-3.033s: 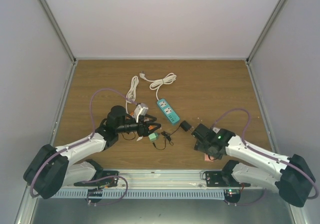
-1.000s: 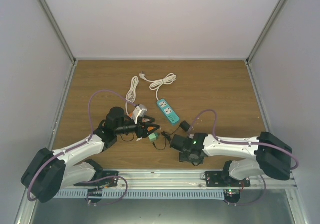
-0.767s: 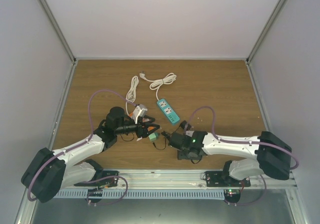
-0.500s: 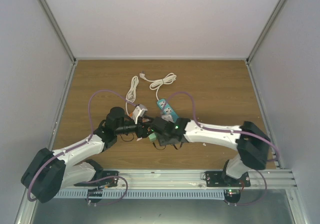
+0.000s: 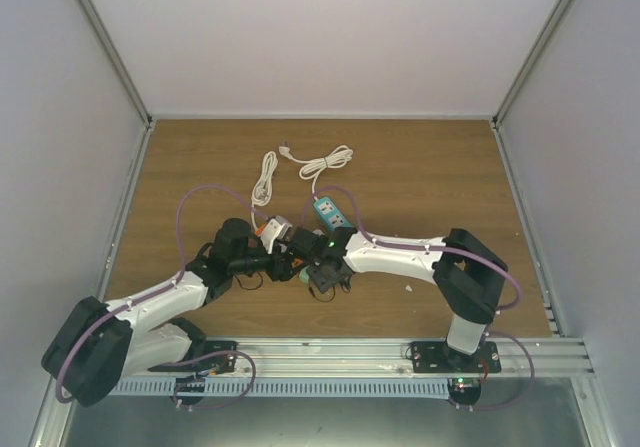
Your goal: Insert the plug
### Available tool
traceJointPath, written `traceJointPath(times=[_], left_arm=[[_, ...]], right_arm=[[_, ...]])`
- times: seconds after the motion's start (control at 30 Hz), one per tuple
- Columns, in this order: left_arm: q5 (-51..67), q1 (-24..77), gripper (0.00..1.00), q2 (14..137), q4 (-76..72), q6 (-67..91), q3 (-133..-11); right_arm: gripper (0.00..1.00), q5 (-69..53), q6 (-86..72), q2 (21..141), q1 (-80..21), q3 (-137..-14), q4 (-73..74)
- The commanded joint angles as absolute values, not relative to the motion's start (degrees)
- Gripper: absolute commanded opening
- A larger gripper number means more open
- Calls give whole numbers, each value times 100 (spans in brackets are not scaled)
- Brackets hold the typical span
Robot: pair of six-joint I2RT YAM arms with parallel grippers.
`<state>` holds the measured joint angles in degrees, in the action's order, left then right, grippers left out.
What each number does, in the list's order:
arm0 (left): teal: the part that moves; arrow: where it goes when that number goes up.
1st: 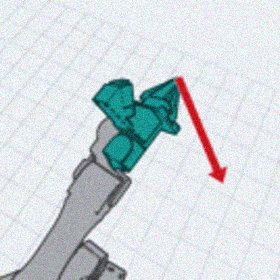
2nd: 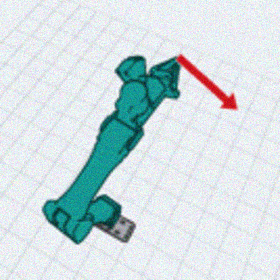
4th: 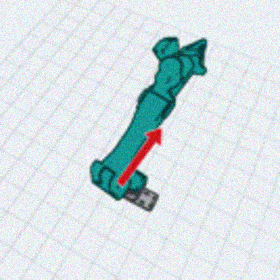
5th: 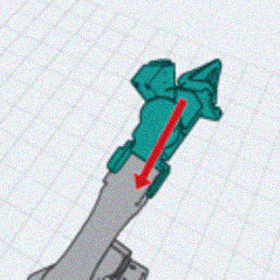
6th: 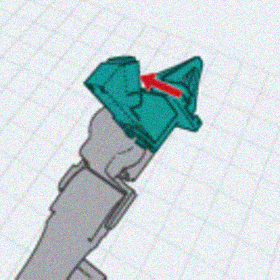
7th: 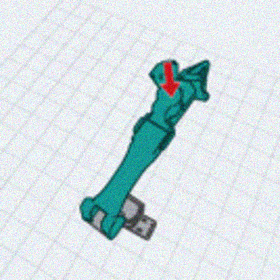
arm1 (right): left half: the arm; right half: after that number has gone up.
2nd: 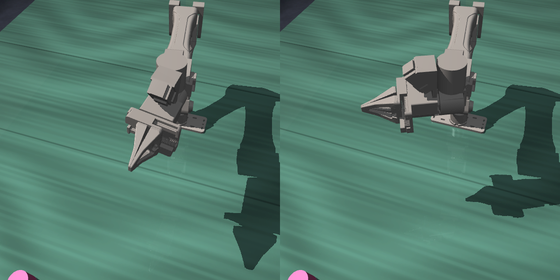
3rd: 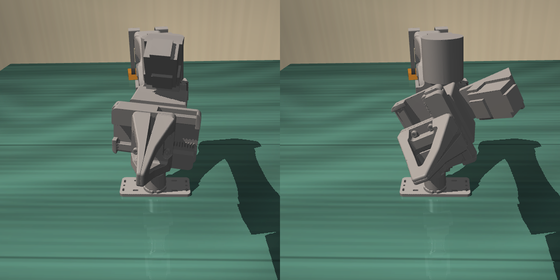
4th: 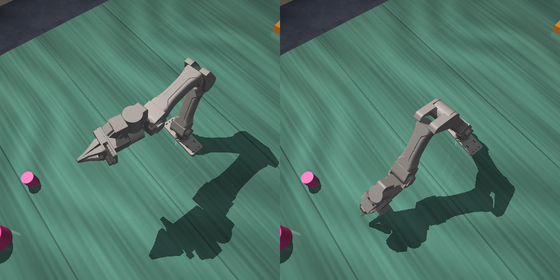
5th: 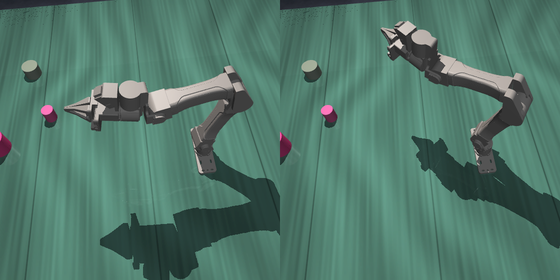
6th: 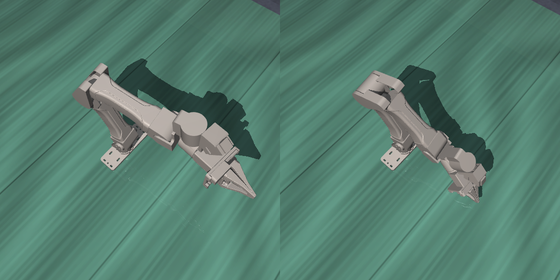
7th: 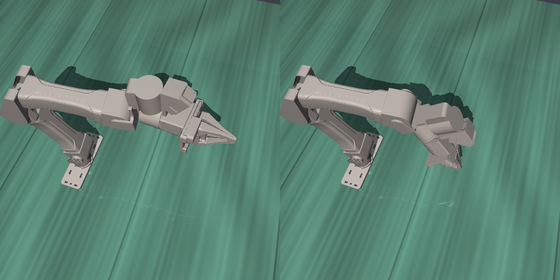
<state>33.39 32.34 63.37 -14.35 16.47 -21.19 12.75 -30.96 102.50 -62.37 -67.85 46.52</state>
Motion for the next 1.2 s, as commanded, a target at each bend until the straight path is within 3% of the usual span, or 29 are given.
traceJointPath(times=[0.0, 0.07, 0.2, 0.27, 0.3, 0.5, 0.67, 1.07, 1.17], left_arm=[[3409, 3287, 62, 6185, -2256, 1652, -2237], [3411, 3279, 62, 6158, -2251, 1661, -2229], [3395, 3265, 62, 6141, -2247, 1679, -2217], [3372, 3257, 62, 6141, -2253, 1687, -2203], [3355, 3248, 62, 6152, -2250, 1699, -2206], [3390, 2562, 61, 5852, -2510, 2141, -1892], [3387, 2013, 61, 5619, -2663, 2434, -1635], [3459, 1700, 61, 5602, -2763, 2540, -1512], [3454, 1692, 61, 5594, -2760, 2540, -1503]], right_arm=[[38, 1224, -2797, 9881, -6293, -6815, 4876], [42, 1235, -2903, 9738, -6193, -6662, 4879], [85, 1208, -3109, 9435, -5917, -6264, 4664], [98, 1258, -3147, 9287, -5894, -6182, 4558], [99, 1273, -3173, 9218, -5896, -6179, 4502], [100, 1178, -3198, 8741, -6144, -6188, 3753], [99, 1401, -3612, 9177, -6516, -6569, 3516], [72, 1531, -3443, 10344, -6821, -7225, 3587], [72, 1649, -3324, 10328, -6820, -7201, 3566]])
